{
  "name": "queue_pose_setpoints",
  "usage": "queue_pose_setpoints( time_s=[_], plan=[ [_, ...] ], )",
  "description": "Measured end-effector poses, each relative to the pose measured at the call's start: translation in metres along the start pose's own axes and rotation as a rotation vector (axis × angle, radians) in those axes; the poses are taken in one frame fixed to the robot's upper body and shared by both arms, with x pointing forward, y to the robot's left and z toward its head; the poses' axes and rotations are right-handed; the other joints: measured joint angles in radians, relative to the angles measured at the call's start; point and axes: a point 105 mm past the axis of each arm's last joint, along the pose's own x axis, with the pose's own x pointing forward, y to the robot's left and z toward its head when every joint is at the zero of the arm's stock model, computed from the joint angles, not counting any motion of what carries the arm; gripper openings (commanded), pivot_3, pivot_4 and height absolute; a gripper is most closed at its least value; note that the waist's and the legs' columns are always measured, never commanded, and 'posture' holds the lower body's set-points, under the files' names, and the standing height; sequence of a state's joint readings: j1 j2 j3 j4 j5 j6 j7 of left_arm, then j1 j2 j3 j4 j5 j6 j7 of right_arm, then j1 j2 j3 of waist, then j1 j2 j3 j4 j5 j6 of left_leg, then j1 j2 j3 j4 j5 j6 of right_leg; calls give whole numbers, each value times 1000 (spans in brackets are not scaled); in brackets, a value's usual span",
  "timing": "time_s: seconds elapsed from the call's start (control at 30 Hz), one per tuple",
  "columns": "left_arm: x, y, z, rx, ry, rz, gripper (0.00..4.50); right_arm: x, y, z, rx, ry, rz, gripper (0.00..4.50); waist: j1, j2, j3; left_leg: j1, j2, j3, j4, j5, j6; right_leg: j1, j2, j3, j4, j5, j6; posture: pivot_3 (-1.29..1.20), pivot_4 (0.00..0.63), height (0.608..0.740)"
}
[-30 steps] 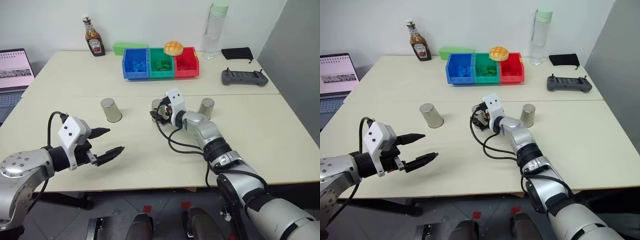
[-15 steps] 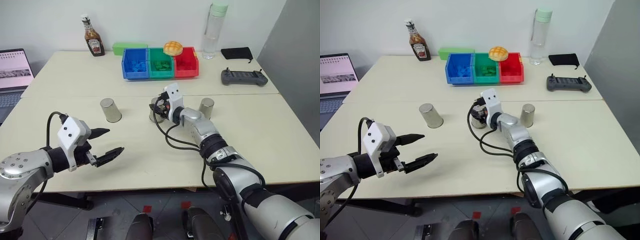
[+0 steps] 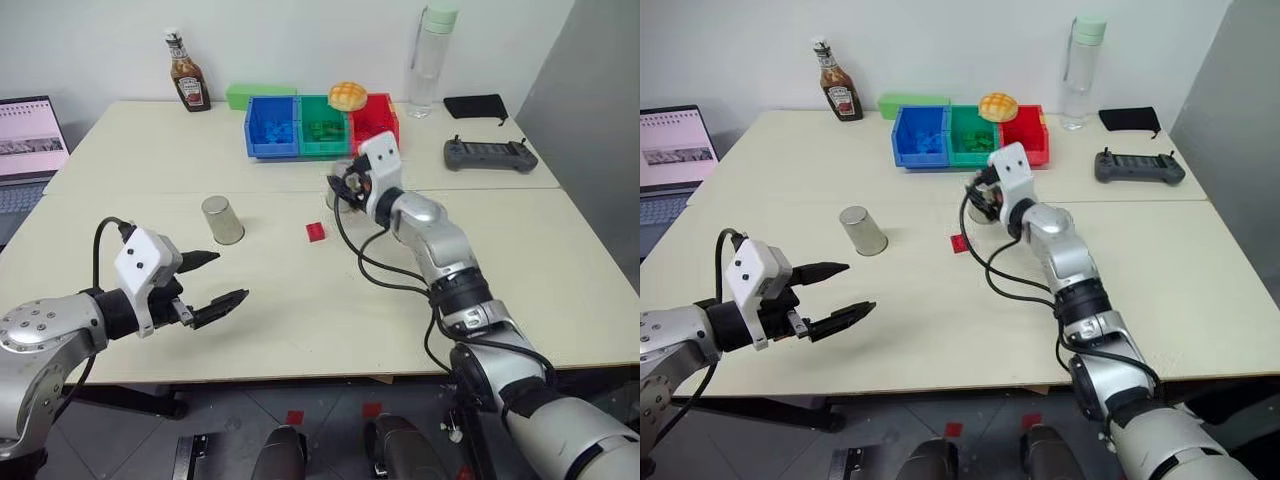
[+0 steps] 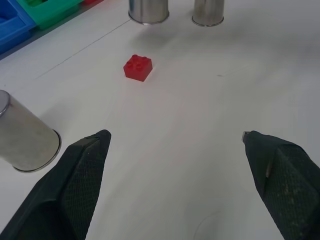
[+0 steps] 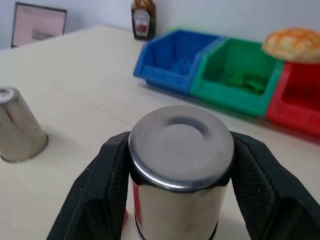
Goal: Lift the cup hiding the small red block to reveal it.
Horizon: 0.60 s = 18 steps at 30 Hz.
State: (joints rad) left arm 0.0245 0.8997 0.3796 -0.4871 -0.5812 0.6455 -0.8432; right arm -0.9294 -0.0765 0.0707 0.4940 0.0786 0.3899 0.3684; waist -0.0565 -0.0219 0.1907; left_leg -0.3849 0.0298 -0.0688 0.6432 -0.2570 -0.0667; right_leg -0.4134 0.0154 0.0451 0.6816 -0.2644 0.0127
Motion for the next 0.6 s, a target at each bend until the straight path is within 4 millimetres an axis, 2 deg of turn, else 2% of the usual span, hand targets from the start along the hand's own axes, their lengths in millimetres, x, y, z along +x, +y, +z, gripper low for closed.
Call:
queue_pose_setpoints(
  time_s=[0.2, 0.33, 0.4, 0.43, 0.57, 0.6],
  plan=[
    [3, 0, -2, -2, 9, -9, 4500, -1, -5, -12, -6, 60, -36, 2522, -3, 0, 0, 0, 0, 1, 0, 0, 0, -1, 0, 1, 0, 0, 0, 0, 150, 740],
    [4, 1, -2, 0, 9, -7, 4500, 0, -10, -30, 10, 117, -61, 2522, -2, 0, 0, -1, 0, 2, 0, 0, 0, -1, 0, 1, 0, 0, 0, 0, 150, 740],
    [4, 1, -1, 3, 6, -6, 4500, 2, -10, -30, 9, 120, -61, 3226, -2, 0, 0, 0, 0, 2, 0, 0, 0, -1, 0, 1, 0, 0, 0, 0, 150, 740],
    [4, 1, -1, 3, 6, -6, 4500, 2, -10, -30, 9, 118, -61, 3317, -2, 0, 0, 0, 0, 2, 0, 0, 0, -1, 0, 1, 0, 0, 0, 0, 150, 740],
    [4, 1, -1, 3, 6, -6, 4500, 1, -14, -37, 35, 133, -73, 4468, -2, 0, 0, 0, 0, 2, 0, 0, 0, -1, 0, 1, 0, 0, 0, 0, 150, 740],
    [4, 1, -1, 3, 6, -6, 4500, 1, -14, -36, 38, 128, -75, 4468, -2, 0, 0, 0, 0, 1, 0, 0, 0, -1, 0, 1, 0, 0, 0, 0, 150, 740]
  ],
)
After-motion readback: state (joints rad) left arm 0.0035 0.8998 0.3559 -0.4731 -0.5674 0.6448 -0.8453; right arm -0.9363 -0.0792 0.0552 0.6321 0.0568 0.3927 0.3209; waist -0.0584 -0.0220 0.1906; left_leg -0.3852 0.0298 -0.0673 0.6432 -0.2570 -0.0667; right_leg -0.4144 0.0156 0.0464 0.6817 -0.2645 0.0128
